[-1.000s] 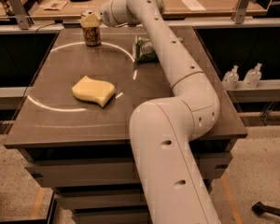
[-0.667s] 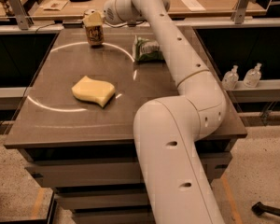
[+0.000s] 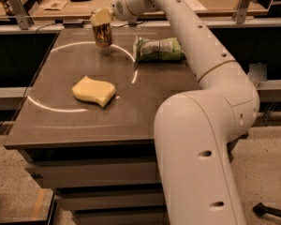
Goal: Move orange can near sponge
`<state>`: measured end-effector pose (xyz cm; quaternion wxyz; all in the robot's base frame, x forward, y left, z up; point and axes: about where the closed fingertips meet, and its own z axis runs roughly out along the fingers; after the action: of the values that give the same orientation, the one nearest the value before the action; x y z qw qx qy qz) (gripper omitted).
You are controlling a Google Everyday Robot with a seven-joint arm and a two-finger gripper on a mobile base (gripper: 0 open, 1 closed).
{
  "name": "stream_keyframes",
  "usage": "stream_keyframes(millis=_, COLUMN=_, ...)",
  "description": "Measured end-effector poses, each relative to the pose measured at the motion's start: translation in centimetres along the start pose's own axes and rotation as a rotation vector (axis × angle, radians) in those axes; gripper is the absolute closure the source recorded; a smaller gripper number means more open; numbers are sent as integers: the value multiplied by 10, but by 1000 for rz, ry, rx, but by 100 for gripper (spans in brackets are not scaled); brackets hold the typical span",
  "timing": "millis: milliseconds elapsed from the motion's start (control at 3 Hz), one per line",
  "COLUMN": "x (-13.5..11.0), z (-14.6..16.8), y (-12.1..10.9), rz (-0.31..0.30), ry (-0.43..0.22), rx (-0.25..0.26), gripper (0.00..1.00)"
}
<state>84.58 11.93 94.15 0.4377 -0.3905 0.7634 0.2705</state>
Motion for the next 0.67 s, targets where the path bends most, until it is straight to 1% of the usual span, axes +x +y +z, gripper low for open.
stream_keyframes(millis=333, x=-8, z=-38, y=19, rz=16, ry=-30, rx=11, gripper=100)
stream_keyframes(millis=667, x=-23, z=-87, y=44, rz=47, ry=-104, rx=44, gripper=100)
